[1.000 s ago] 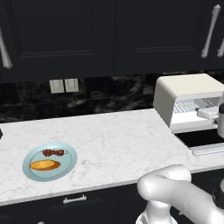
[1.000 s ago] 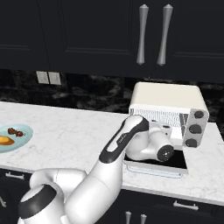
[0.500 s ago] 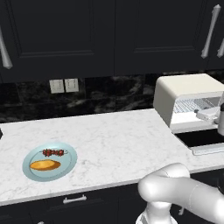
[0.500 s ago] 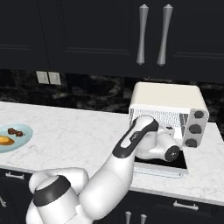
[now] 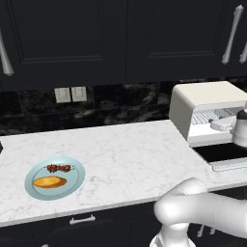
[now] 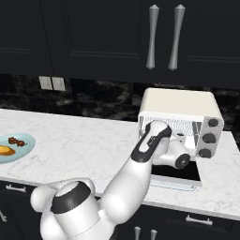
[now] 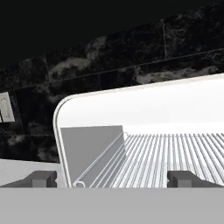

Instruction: Pick up the kebab skewer and baguette bread, and place them inside the toaster oven. Close the toaster oven door and start by setting the timer.

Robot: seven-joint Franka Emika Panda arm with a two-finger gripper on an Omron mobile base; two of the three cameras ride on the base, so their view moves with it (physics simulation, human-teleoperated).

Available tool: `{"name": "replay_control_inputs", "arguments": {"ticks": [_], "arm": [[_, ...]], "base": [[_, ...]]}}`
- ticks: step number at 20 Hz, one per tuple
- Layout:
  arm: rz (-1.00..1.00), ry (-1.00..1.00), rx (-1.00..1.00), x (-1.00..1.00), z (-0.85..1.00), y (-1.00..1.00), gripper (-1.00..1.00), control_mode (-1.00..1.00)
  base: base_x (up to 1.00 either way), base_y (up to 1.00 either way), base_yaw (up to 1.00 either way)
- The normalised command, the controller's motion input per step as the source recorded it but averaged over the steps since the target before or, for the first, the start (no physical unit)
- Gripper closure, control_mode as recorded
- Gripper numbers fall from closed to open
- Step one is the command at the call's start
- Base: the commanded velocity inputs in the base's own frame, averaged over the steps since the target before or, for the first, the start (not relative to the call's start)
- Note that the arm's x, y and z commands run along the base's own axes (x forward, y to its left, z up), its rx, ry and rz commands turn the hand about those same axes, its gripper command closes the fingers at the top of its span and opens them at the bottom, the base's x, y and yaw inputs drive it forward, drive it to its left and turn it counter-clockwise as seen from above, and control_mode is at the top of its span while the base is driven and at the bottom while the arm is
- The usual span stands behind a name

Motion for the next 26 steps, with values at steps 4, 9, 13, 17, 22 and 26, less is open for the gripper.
{"name": "replay_control_inputs", "arguments": {"ticks": [4, 9, 13, 17, 22, 26], "arm": [[0.0, 0.0, -0.01, 0.38, -0.28, -0.02, -1.0, -1.0], [0.0, -0.04, 0.0, 0.3, -0.06, -0.12, -1.0, -1.0], [0.0, -0.01, 0.0, 0.15, -0.29, -0.1, -1.0, -1.0], [0.0, -0.03, 0.0, 0.23, -0.17, -0.06, -1.0, -1.0], [0.0, -0.03, -0.01, 0.21, -0.07, -0.06, -1.0, -1.0], [0.0, -0.01, -0.02, 0.29, -0.14, -0.03, -1.0, -1.0]], "base": [[0.0, 0.0, 0.0], [0.0, 0.0, 0.0], [0.0, 0.0, 0.0], [0.0, 0.0, 0.0], [0.0, 0.0, 0.0], [0.0, 0.0, 0.0]]}}
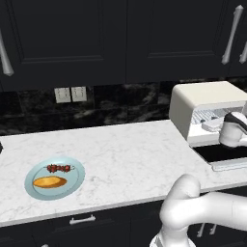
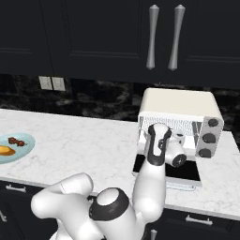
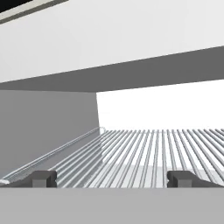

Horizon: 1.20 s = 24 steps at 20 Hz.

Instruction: Pick up the kebab skewer and baguette bread, and place them inside the toaster oven. Close the toaster oven door and start by setting the timer.

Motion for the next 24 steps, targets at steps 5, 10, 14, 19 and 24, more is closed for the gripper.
{"name": "replay_control_inputs", "arguments": {"ticks": [5, 10, 14, 19, 24], "arm": [[0.0, 0.0, -0.02, 0.24, -0.25, -0.07, -1.0, -1.0], [0.0, 0.03, -0.03, 0.01, -0.5, -0.21, -1.0, -1.0], [0.0, 0.1, -0.1, -0.33, -0.69, -0.27, -1.0, -1.0], [0.0, 0.12, -0.1, -0.62, -0.54, -0.25, -1.0, -1.0], [0.0, 0.1, -0.1, -0.65, -0.56, -0.23, -1.0, -1.0]], "base": [[0.0, 0.0, 0.0], [0.0, 0.0, 0.0], [0.0, 0.0, 0.0], [0.0, 0.0, 0.0], [0.0, 0.0, 0.0]]}}
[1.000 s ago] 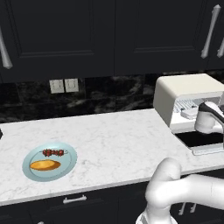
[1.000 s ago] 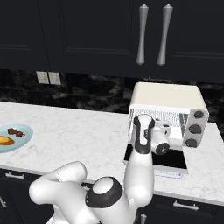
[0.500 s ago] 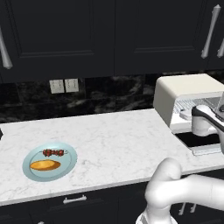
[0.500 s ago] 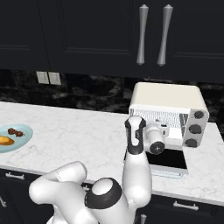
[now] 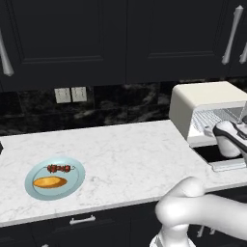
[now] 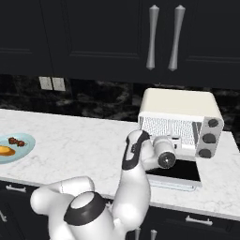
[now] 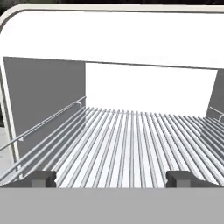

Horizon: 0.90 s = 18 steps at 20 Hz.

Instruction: Pick up the kebab skewer and baguette bread, and place them inside the toaster oven. Close the toaster oven door and start by setting the timer.

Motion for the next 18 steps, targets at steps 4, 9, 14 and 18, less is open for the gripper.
{"name": "replay_control_inputs", "arguments": {"ticks": [4, 9, 14, 18], "arm": [[0.0, 0.1, -0.1, -0.72, -0.53, -0.21, -1.0, -1.0], [0.0, 0.12, -0.06, -0.96, -0.5, -0.23, -1.0, -1.0], [0.0, 0.17, -0.03, -0.94, -0.36, -0.25, -1.0, -1.0], [0.0, 0.14, -0.01, -0.72, 0.28, -0.29, -1.0, -1.0]], "base": [[0.0, 0.0, 0.0], [0.0, 0.0, 0.0], [0.0, 0.0, 0.0], [0.0, 0.0, 0.0]]}}
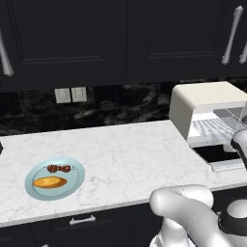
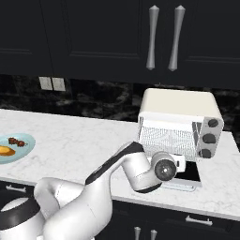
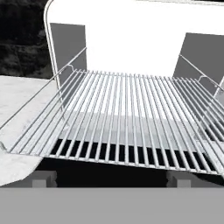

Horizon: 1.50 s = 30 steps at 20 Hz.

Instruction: Pick up the kebab skewer and baguette bread, and place them inside the toaster oven. Close the toaster oven door and start by setting the timer.

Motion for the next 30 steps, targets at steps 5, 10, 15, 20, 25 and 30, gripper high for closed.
{"name": "replay_control_inputs", "arguments": {"ticks": [5, 10, 15, 20, 25, 30], "arm": [[0.0, 0.02, 0.02, -0.76, 1.0, 0.21, -1.0, -1.0], [0.0, 0.14, 0.01, -0.82, 0.85, 0.77, -1.0, -1.0], [0.0, 0.1, 0.0, -0.82, 0.59, 0.88, -1.0, -1.0], [0.02, 0.02, -0.01, -0.62, 0.16, 1.0, -1.0, -1.0], [0.03, 0.04, -0.06, -0.13, 0.15, 1.0, -1.0, -1.0], [0.04, 0.05, -0.07, 0.03, 0.15, 1.0, -1.0, -1.0]], "base": [[0.0, 0.0, 0.0], [0.0, 0.0, 0.0], [0.0, 0.0, 0.0], [0.0, 0.0, 0.0], [0.0, 0.0, 0.0], [0.0, 0.0, 0.0]]}}
